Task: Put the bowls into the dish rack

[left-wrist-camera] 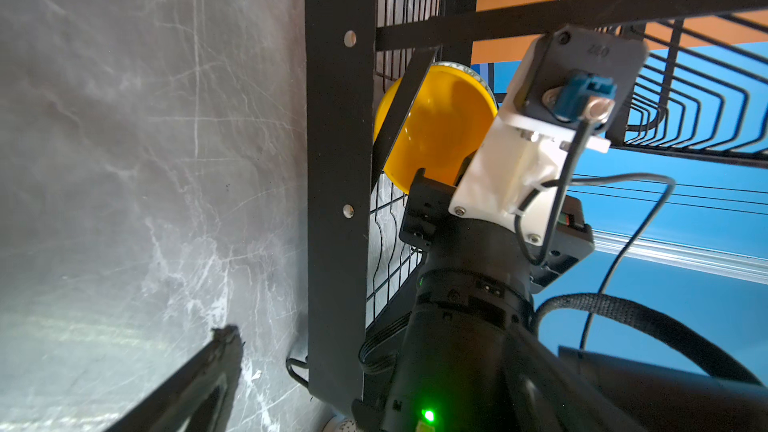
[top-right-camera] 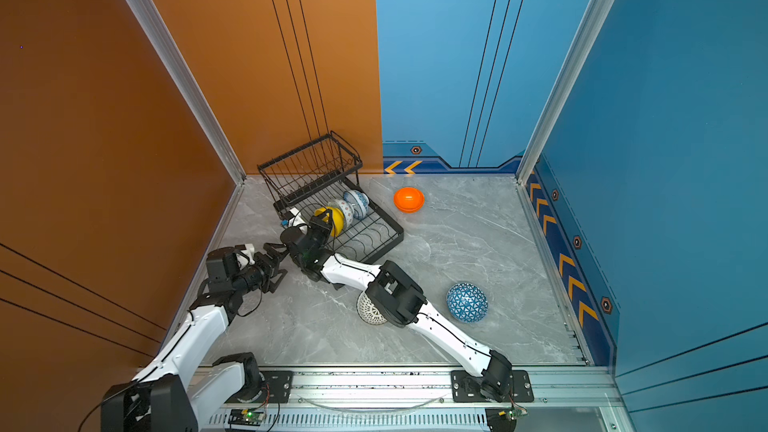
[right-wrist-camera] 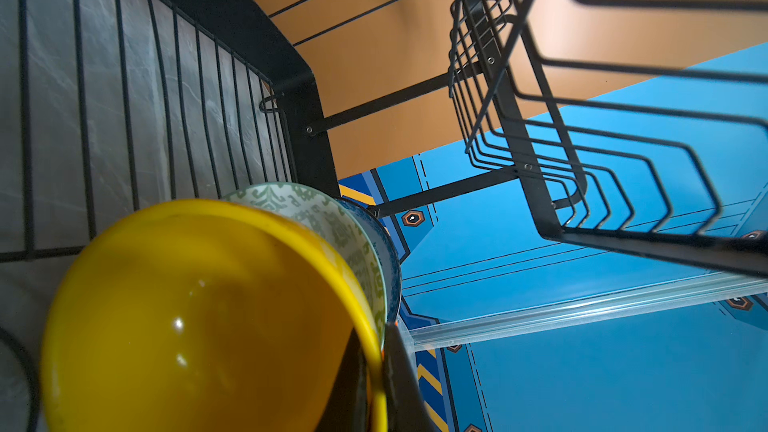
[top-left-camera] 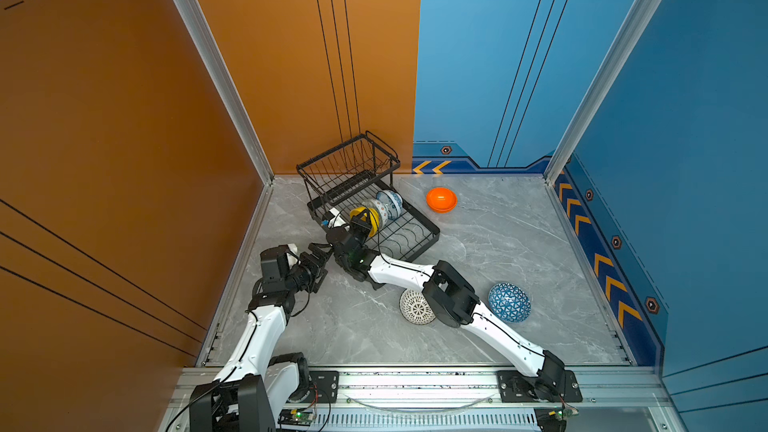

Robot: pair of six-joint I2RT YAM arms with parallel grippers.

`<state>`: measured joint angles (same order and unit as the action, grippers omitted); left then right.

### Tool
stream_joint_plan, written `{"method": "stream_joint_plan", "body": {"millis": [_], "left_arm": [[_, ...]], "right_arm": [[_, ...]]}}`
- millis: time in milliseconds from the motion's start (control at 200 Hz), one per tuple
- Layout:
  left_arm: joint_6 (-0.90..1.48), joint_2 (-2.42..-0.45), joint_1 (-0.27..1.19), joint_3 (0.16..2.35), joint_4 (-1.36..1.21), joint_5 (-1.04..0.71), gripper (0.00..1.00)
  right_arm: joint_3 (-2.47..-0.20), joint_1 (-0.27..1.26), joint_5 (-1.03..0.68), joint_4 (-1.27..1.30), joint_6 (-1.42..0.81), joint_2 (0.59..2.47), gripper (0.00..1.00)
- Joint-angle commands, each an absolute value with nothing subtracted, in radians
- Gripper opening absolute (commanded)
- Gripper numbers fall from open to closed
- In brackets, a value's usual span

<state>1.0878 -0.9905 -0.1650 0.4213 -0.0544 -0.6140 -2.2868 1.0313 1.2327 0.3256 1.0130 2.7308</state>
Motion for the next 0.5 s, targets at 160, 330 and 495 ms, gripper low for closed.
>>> {"method": "stream_joint_plan", "body": {"millis": [160, 330, 495], "left_arm": [[1.062, -0.991, -0.168, 0.442, -0.066, -0.635, 0.98], [1.062, -0.997, -0.169, 0.446, -0.067, -0.634, 0.98], [1.065, -0.996, -0.169, 0.444, -0.067, -0.637, 0.98]], "right_arm": [[-2.279, 1.040, 1.235, 0.320, 1.078, 2.814, 0.00], [-2.306, 1.058, 1.236, 0.397, 1.181, 2.867, 0.00], [-2.308, 1.061, 1.247, 0.409, 1.184, 2.875, 0.00]]}}
